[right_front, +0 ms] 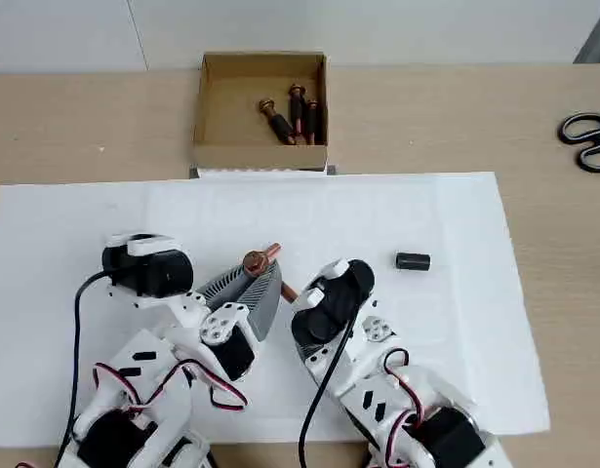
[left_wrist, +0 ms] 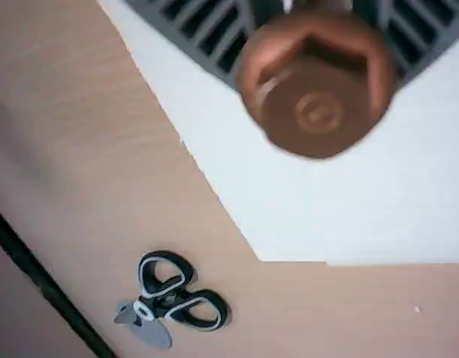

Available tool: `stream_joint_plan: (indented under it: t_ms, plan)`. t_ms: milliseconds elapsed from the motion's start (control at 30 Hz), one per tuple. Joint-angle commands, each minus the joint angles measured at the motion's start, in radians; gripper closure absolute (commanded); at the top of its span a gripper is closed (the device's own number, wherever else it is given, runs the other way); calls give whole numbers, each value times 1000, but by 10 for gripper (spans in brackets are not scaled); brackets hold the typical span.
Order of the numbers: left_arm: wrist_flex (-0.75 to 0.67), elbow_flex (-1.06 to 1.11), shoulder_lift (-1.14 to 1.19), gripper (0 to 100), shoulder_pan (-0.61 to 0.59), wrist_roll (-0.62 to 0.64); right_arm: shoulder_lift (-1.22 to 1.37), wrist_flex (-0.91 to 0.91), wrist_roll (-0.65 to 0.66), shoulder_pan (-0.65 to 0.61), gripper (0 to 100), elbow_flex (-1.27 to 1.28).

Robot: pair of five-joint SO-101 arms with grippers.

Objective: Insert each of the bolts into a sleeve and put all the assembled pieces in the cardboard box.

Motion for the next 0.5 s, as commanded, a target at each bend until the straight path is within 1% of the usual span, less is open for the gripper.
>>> stream_joint_plan:
  t_ms: [0,167,467]
  plan:
    - [11,-5,-11,994,6,0,-10,-30,31,-8,995,-11]
    - [12,-5,-11,994,6,0,-45,-97,109,-8,995,-6]
    - [11,18,-9,994,6,0,-91,-102,114,-8,995,29]
